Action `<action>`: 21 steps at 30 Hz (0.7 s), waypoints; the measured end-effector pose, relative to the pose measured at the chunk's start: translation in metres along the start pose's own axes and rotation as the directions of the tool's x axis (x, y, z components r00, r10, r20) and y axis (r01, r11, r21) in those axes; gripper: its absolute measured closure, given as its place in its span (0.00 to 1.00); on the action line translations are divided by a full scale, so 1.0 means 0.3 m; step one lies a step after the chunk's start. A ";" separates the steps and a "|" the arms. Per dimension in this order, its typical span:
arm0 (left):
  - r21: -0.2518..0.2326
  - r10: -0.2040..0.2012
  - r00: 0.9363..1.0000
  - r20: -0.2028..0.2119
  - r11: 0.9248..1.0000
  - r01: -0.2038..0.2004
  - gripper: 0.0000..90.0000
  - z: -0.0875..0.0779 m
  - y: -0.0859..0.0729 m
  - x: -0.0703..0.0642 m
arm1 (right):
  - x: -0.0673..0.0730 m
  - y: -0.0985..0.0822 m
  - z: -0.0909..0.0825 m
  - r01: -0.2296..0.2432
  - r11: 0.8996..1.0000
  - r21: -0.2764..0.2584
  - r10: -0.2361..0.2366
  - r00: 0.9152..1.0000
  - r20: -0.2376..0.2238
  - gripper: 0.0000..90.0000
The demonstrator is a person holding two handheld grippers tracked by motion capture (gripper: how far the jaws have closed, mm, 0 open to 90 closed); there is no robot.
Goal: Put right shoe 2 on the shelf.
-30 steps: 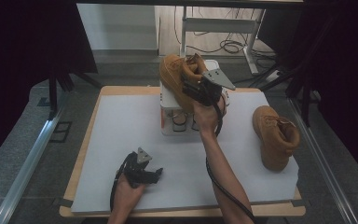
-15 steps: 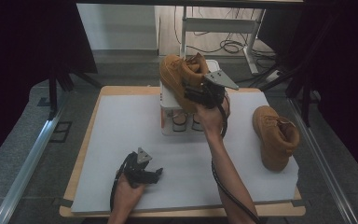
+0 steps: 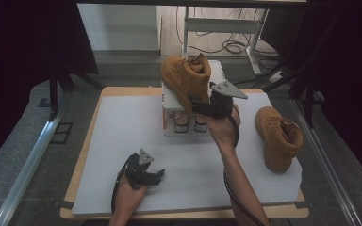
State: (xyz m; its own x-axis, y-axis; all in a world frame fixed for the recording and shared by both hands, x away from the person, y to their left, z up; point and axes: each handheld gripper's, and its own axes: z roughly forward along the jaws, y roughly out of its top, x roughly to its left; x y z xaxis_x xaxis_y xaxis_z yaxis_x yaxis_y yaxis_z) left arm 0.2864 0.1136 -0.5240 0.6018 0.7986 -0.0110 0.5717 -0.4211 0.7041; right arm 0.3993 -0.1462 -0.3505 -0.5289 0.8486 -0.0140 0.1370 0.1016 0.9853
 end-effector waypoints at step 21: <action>0.000 -0.001 1.000 0.003 1.000 0.001 0.17 0.001 0.000 0.001 | -0.024 -0.097 -0.132 0.069 0.994 0.081 -0.063 0.995 -0.077 0.89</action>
State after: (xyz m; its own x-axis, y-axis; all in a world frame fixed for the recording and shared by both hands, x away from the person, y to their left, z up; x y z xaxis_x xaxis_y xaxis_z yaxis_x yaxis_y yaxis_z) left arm 0.2867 0.1139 -0.5242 0.6025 0.7980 -0.0137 0.5727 -0.4203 0.7038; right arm 0.3661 -0.1760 -0.3723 -0.5995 0.7979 -0.0625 0.1678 0.2017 0.9650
